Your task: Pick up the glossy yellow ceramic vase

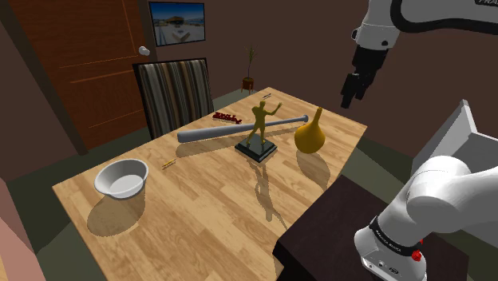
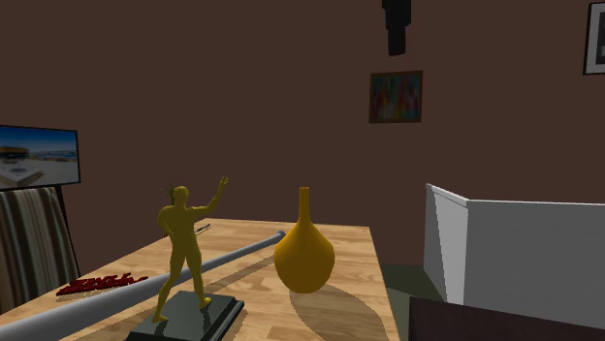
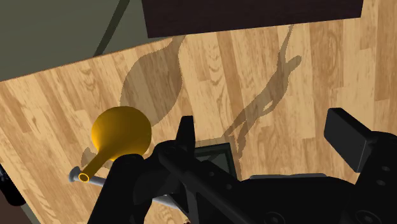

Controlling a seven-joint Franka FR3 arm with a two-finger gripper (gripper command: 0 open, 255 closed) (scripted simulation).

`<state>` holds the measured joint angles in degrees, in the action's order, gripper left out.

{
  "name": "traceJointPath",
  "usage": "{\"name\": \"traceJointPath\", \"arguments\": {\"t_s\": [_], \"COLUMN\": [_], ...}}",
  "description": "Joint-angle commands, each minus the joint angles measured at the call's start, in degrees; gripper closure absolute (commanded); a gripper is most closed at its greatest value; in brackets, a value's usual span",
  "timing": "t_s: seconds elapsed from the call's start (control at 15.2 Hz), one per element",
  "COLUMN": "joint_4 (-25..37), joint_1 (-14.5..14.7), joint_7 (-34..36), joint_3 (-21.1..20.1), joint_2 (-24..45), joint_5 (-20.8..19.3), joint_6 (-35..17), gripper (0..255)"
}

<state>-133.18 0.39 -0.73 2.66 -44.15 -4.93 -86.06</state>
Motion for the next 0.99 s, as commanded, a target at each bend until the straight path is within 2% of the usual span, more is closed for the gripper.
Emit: {"name": "traceJointPath", "arguments": {"t_s": [0.0, 0.53, 0.92], "joint_4": [0.0, 0.19, 3.41], "joint_1": [0.0, -2.16, -3.15], "joint_7": [0.0, -7.64, -13.6], "joint_3": [0.0, 8.28, 14.23], "joint_2": [0.0, 10.06, 20.1], "joint_5": [0.0, -4.08, -4.82], "joint_6": [0.0, -10.71, -18.15], "gripper": [0, 0, 0]}}
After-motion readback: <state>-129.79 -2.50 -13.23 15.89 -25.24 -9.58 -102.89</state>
